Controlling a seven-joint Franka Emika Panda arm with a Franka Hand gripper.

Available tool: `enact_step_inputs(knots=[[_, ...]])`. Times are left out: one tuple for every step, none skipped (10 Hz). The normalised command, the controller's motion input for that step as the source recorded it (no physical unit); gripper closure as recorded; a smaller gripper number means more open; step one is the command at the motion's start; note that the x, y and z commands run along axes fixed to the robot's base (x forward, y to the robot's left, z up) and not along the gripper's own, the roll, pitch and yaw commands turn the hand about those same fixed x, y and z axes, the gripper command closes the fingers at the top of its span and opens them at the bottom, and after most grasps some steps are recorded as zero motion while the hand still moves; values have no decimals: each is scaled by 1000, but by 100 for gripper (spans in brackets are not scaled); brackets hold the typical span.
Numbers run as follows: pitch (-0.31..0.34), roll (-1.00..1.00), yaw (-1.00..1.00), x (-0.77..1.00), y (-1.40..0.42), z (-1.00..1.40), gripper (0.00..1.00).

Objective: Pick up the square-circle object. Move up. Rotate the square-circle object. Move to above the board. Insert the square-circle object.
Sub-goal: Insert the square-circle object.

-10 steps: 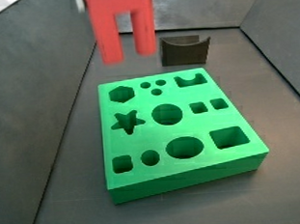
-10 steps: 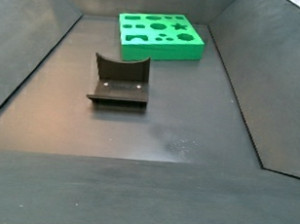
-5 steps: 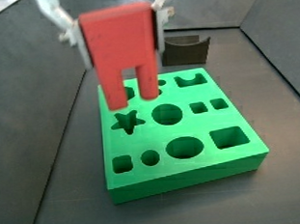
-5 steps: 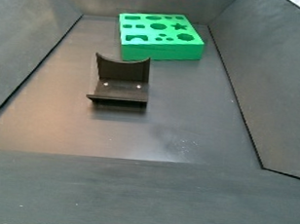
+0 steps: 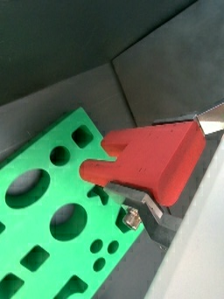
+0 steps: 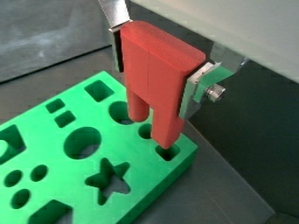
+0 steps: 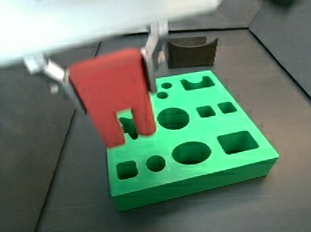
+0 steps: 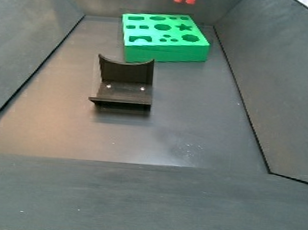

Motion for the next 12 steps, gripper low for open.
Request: enact_step_inputs(knots=[[26,417,-57,214,-420,-529,100],[10,233,-26,197,-343,-571,100],[-1,-134,0,0,0,-271,100],[19,-169,0,0,0,-309,100],[0,0,0,0,0,-289,100],[1,7,0,17,137,-203,100],[0,0,0,134,0,-266,100],[44,0,0,314,0,-229,100],[120,0,-100,403,3,-126,100],[91,0,-80,343,0,-171,100],[84,0,-91,277,0,-163,100],[27,39,-54,54,0,-189,100]])
